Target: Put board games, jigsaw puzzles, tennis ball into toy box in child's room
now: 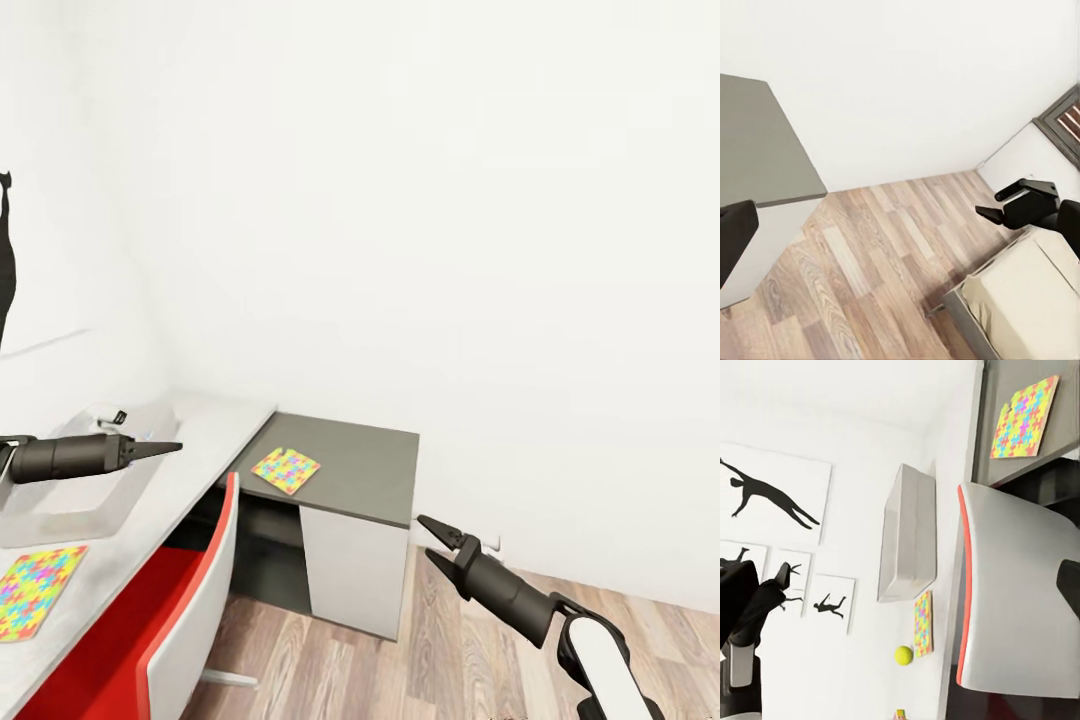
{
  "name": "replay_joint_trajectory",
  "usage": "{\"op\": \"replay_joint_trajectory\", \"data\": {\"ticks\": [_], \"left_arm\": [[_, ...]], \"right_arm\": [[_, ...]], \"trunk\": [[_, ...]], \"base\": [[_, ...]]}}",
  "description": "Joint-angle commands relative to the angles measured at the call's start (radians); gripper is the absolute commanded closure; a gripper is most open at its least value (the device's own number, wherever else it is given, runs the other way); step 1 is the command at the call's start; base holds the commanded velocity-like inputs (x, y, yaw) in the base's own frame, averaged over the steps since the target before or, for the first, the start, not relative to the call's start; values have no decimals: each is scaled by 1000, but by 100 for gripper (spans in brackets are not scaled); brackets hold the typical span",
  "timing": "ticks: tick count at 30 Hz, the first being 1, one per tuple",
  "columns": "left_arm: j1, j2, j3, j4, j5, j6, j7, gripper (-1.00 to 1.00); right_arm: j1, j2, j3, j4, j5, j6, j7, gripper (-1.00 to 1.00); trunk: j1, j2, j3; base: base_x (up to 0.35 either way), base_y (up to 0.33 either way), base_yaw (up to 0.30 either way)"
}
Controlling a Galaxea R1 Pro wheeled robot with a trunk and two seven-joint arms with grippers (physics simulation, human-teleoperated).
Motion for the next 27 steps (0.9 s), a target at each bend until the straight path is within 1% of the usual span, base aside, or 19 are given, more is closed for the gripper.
{"op": "replay_joint_trajectory", "data": {"ticks": [1, 6, 16, 20, 27], "left_arm": [[0, 1, 0, 0, 0, 11, -4, -100], [0, 1, 0, 2, 0, 9, -4, -100], [13, -1, 0, 3, 2, 3, -4, -100], [16, -2, 0, 3, 2, 3, -4, -100], [17, -2, 0, 3, 0, 2, -4, -100]], "right_arm": [[-1, 0, -1, 0, 6, -6, 8, -100], [0, -3, 0, 2, 5, -42, 10, -100], [0, -5, 1, 13, 6, -54, 10, -100], [0, -4, 1, 15, 6, -55, 8, -100], [1, -1, 2, 14, 8, -55, 8, -100]], "trunk": [[1, -2, -1], [1, -2, 3], [1, -2, 13], [1, -2, 16], [1, -2, 18]], "base": [[0, 0, -254], [0, 0, -254], [-8, 0, -253], [-81, 0, -218], [-168, 32, -115]]}}
